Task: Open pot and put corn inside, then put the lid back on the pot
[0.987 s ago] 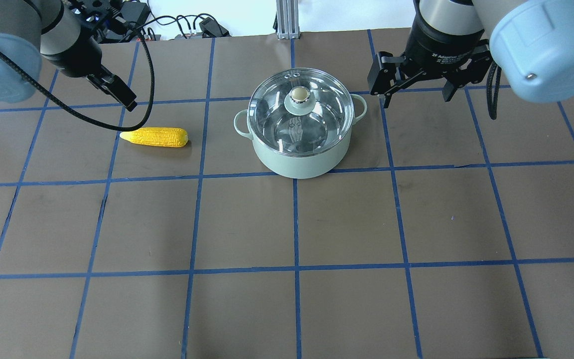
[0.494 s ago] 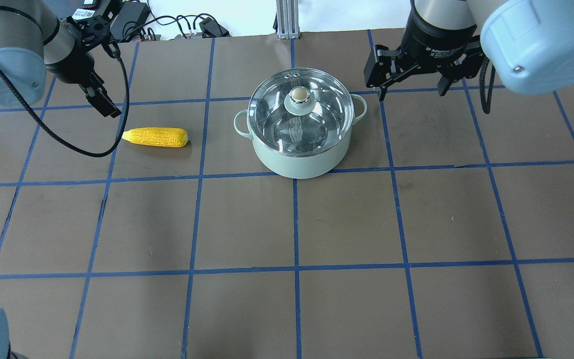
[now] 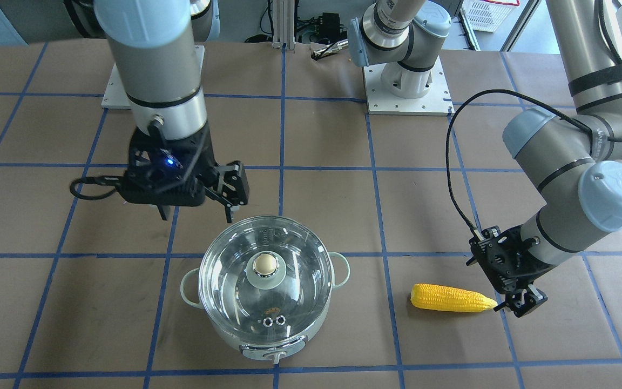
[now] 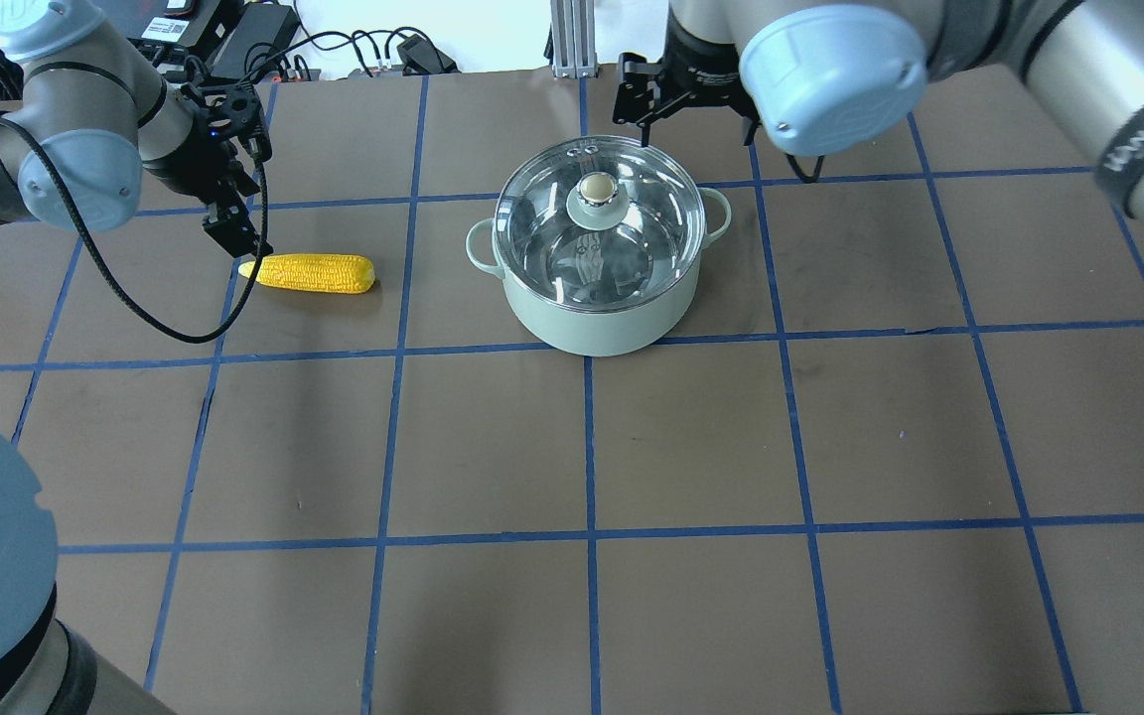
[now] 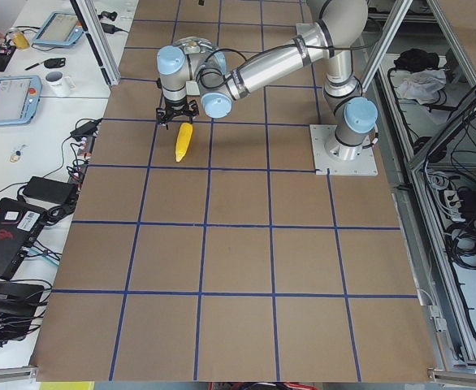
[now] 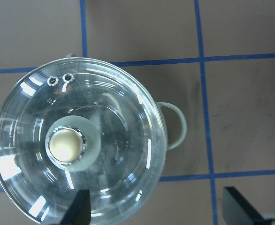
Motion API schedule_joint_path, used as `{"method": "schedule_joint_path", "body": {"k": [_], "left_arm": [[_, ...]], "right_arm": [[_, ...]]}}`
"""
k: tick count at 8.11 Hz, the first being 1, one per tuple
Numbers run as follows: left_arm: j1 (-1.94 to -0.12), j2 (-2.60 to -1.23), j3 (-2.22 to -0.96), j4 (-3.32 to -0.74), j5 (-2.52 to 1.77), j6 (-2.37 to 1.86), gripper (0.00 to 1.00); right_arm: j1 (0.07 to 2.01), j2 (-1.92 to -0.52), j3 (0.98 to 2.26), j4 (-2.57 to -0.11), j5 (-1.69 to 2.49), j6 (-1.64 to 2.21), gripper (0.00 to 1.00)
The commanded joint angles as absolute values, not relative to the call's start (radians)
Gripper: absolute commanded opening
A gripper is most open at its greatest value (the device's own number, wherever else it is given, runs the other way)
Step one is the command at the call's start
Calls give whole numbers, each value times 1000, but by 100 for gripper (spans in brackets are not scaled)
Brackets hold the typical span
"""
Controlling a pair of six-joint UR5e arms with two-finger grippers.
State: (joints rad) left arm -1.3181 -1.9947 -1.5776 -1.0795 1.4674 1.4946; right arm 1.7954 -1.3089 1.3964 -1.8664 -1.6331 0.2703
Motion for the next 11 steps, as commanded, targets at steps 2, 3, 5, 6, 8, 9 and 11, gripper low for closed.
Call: {"method": "schedule_joint_path", "body": {"k": [2, 3, 5, 6, 8, 9, 11], "left_arm": [[-1318, -2072, -1580, -993, 1440, 1629, 100], [-1318, -2088, -1580, -992, 1439, 1649, 100], [-1318, -2121, -1582, -994, 1437, 1677, 100], [-1318, -2129, -1583, -1005, 1439, 1677, 100], [-1318, -2134, -1606, -1005, 1439, 1674, 100], [-1318, -2134, -1609, -1005, 1439, 1674, 100], [-1318, -2144, -1609, -1005, 1439, 1664, 100]], "right_arm": [[1909, -1126, 1384, -2057, -1634, 454, 100], [1910, -1094, 1384, -2109, -1632, 446, 100], [1911, -1074, 1384, -2132, -1638, 393, 100], [1911, -1074, 1384, -2135, -1638, 390, 91], [1911, -1072, 1384, -2137, -1640, 387, 67], [1911, -1072, 1387, -2135, -1640, 393, 64], [1910, -1075, 1385, -2134, -1640, 388, 30]]}}
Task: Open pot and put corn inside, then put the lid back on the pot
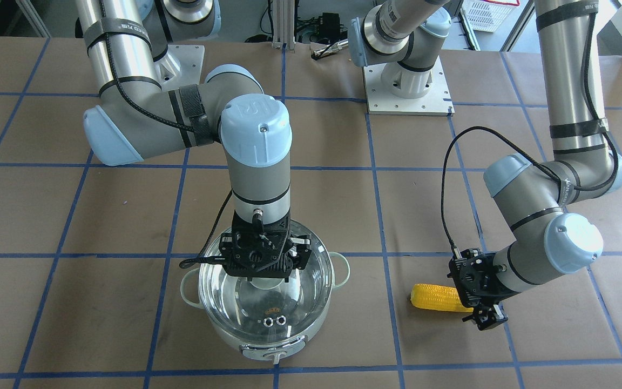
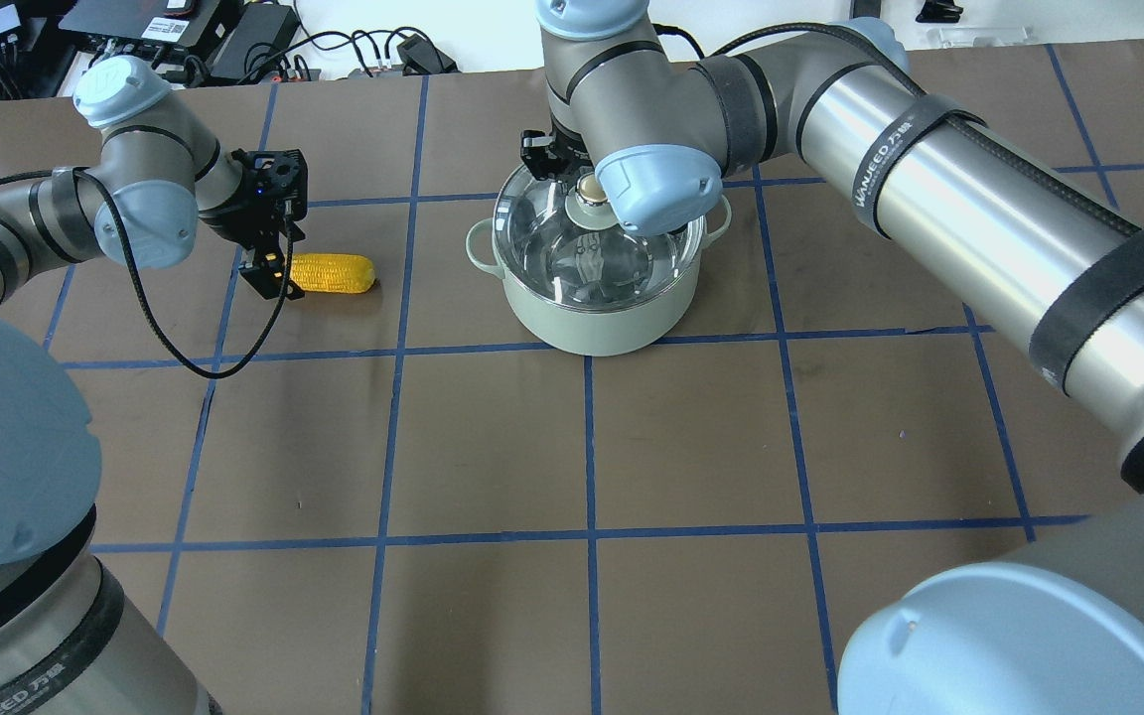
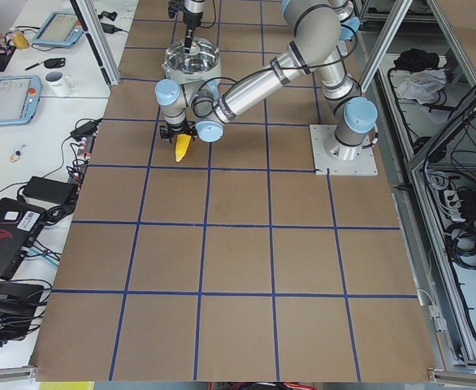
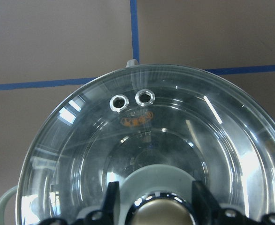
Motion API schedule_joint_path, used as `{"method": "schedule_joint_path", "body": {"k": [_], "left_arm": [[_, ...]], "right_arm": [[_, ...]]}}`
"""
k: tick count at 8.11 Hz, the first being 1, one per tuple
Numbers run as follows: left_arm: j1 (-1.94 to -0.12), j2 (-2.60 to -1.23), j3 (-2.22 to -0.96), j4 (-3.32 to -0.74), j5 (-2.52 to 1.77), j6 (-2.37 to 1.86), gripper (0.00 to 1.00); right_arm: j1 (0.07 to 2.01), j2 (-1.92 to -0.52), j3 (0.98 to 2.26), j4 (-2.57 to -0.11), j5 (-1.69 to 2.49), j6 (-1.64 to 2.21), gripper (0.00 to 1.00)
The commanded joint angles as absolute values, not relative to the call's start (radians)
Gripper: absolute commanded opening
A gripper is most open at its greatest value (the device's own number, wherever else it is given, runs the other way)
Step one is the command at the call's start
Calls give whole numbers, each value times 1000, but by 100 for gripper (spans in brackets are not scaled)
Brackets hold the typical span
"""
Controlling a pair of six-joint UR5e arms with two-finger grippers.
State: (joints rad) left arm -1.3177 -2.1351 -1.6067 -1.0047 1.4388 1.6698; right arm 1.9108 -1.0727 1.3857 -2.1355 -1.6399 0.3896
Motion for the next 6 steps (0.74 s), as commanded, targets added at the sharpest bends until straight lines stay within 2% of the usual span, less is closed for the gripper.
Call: {"method": "schedule_joint_path", "body": {"k": [1, 2, 3, 4, 5, 6], "left_arm": [[-1318, -2152, -1609, -1003, 1439, 1664, 100], [-1318, -2155, -1609, -1002, 1440, 1663, 100], [-1318, -2157, -1609, -1002, 1440, 1660, 93], [-1318, -2157, -1609, -1002, 1443, 1660, 56], [-1318, -2157, -1609, -999, 1448, 1664, 2], [-1318, -2152, -1608, -1005, 1453, 1664, 0]], "right_arm": [[1908, -1078, 1385, -2134, -1640, 387, 20], [1908, -1081, 1384, -2132, -1640, 385, 16], [1904, -1104, 1382, -2129, -1641, 377, 16], [1896, -1132, 1381, -2120, -1641, 359, 16], [1875, -1173, 1381, -2109, -1638, 327, 15], [1856, -1237, 1382, -2032, -1632, 293, 15]]}}
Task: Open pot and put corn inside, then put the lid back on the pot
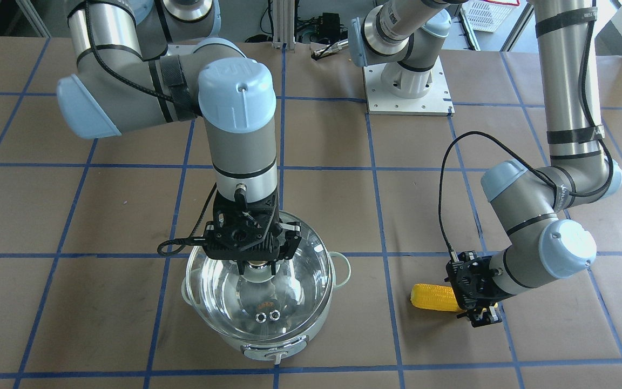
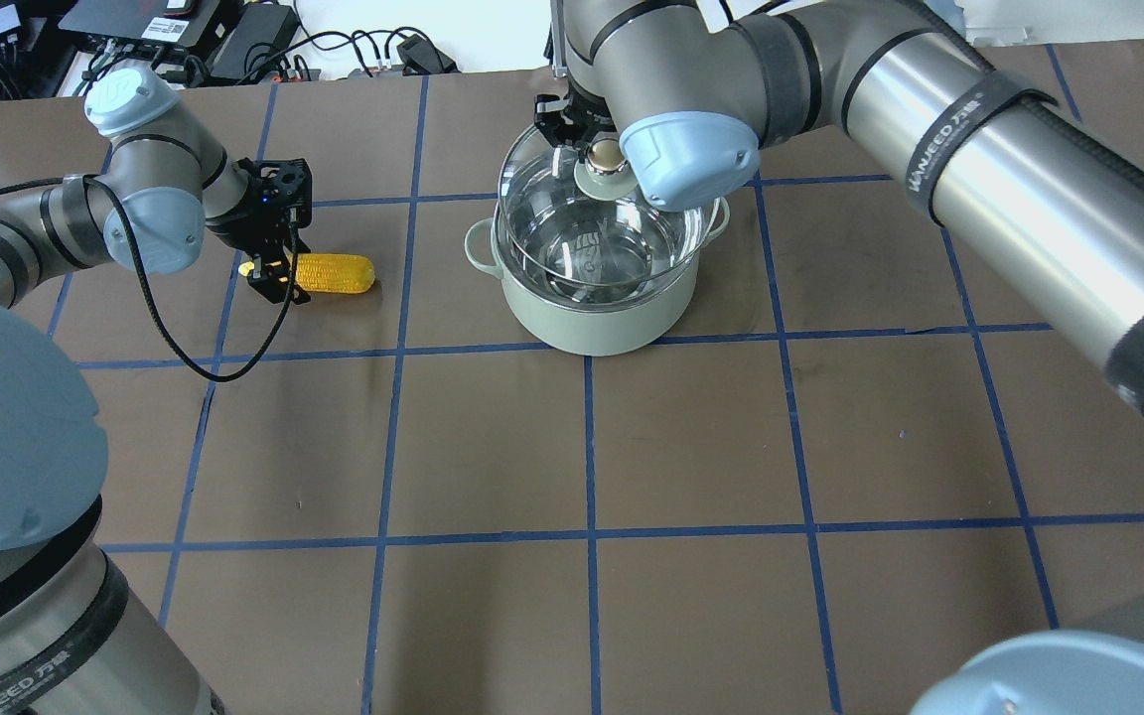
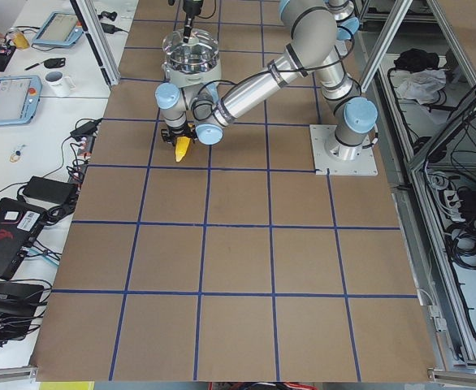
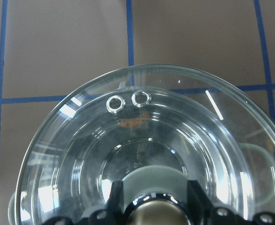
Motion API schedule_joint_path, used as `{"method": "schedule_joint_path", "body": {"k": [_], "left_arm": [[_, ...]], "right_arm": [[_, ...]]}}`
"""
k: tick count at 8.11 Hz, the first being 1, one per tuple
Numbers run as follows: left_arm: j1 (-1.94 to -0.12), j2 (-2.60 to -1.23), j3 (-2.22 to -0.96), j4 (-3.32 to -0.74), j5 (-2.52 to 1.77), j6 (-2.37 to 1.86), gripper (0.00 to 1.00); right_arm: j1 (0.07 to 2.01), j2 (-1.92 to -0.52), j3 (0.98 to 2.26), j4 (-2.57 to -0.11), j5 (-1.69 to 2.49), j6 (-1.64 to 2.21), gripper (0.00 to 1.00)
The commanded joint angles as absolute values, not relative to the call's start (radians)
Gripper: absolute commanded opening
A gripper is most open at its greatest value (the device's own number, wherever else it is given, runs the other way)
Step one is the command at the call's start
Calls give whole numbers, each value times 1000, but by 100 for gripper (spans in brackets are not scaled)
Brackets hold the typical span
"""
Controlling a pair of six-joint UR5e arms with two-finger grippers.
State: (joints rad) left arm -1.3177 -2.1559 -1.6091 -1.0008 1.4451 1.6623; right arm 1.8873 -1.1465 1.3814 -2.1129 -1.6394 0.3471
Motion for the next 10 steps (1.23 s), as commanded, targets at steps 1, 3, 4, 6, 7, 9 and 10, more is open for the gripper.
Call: {"method": "schedule_joint_path", "body": {"k": [1, 3, 4, 6, 7, 9, 10], "left_arm": [[-1319, -2142, -1606, -1006, 1454, 1660, 0], [-1327, -2076, -1603, -1041, 1454, 1652, 0], [-1344, -2010, -1601, -1081, 1454, 1619, 0], [-1406, -1880, -1598, -1135, 1454, 1564, 0], [-1464, -1823, -1597, -1135, 1453, 1472, 0], [-1593, -1786, -1597, -1100, 1453, 1326, 0], [-1650, -1789, -1597, -1012, 1451, 1269, 0]], "right_arm": [[1824, -1314, 1382, -1922, -1626, 261, 15], [1740, -1472, 1399, -1705, -1591, 210, 11], [1717, -1506, 1402, -1637, -1583, 198, 10], [1715, -1528, 1416, -1591, -1569, 181, 8], [1713, -1528, 1417, -1592, -1571, 157, 7], [1712, -1528, 1417, -1588, -1557, 155, 8], [1710, -1528, 1417, -1586, -1545, 155, 8]]}}
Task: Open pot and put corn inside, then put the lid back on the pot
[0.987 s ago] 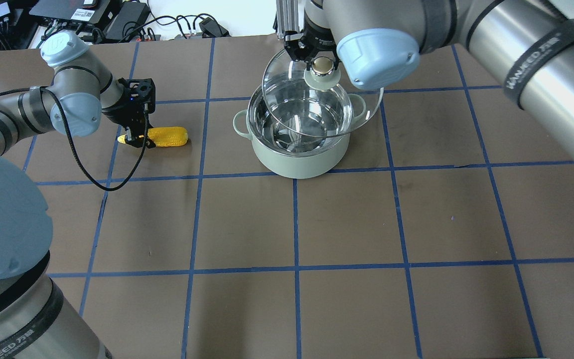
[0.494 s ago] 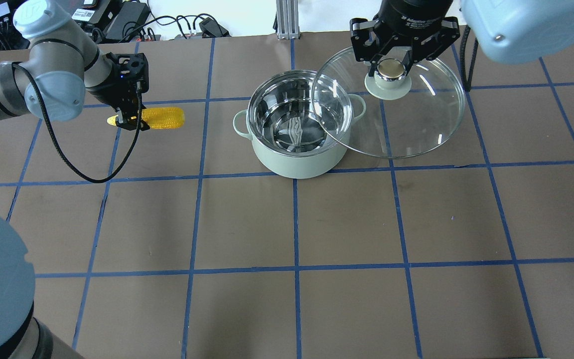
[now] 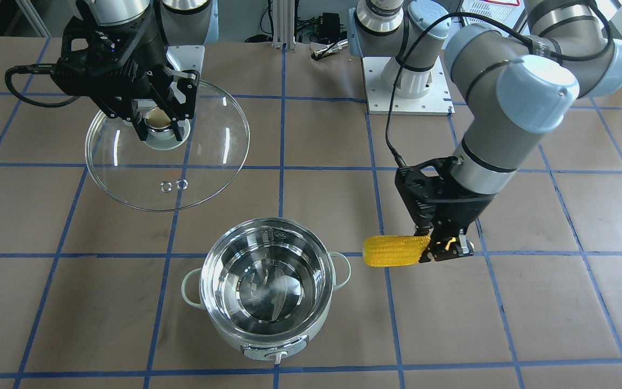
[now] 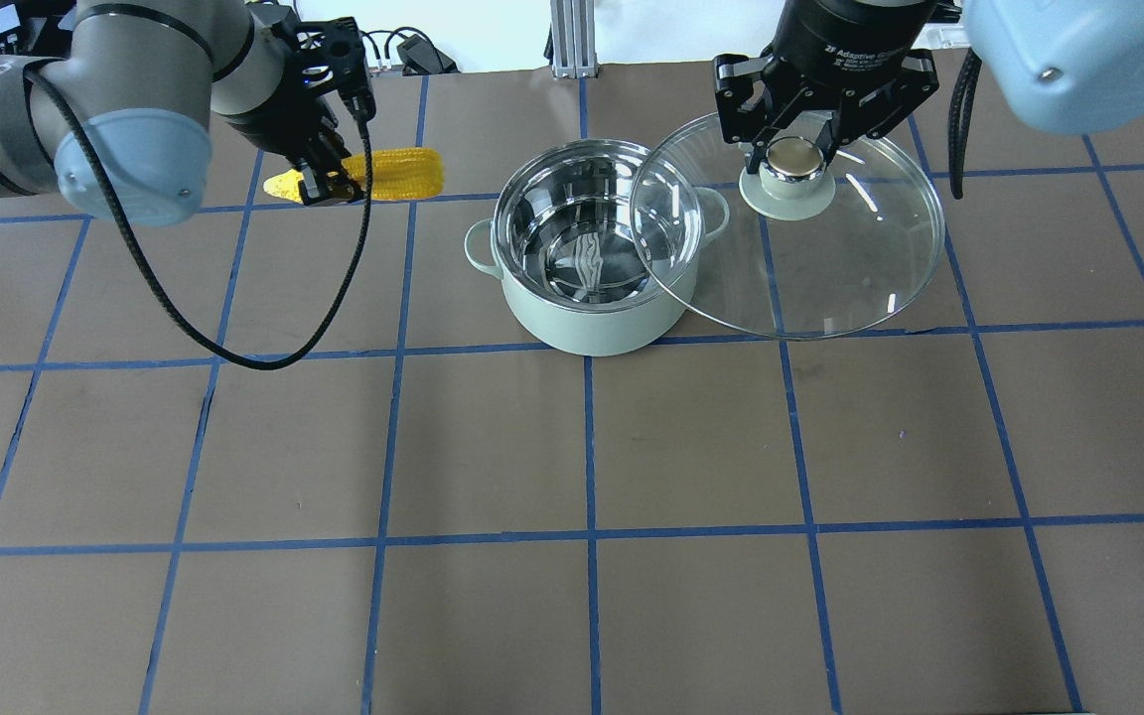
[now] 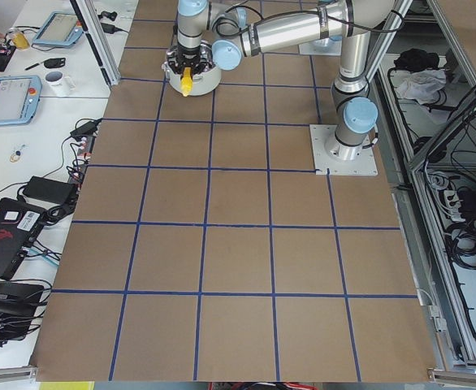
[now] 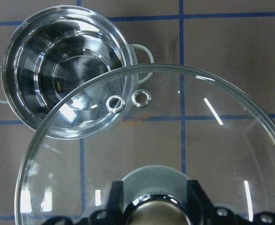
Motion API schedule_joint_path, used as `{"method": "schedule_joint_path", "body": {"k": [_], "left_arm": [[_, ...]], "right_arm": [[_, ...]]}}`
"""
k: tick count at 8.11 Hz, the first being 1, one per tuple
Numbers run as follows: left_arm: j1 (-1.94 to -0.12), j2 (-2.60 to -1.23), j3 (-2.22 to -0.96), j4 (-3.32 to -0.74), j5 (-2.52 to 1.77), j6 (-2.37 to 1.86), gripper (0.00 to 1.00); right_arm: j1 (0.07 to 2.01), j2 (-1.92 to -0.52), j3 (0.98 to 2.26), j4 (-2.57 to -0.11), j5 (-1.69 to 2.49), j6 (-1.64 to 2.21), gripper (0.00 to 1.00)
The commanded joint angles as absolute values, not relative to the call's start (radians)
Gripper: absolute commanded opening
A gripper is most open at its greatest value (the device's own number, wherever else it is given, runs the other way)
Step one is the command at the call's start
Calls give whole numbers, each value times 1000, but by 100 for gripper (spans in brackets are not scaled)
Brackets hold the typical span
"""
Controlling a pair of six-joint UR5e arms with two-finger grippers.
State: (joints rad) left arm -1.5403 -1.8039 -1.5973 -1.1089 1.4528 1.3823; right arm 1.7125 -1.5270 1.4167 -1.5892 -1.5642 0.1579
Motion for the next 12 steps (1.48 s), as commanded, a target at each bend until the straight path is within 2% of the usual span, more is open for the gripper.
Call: {"method": "schedule_joint_path", "body": {"k": [1, 4, 8, 12], "left_arm": [[-1692, -1798, -1597, -958, 1450, 1223, 0], [-1787, -1943, -1595, -728, 1443, 1201, 0], [-1862, -2038, -1556, -712, 1433, 1151, 0], [-1867, -2075, -1554, -713, 1430, 1065, 0]], "right_arm": [[1709, -1528, 1417, -1586, -1543, 155, 8], [1709, -1528, 1417, -1588, -1543, 155, 8], [1707, -1528, 1417, -1588, -1548, 153, 8], [1704, -1528, 1417, -1586, -1549, 153, 8]]}}
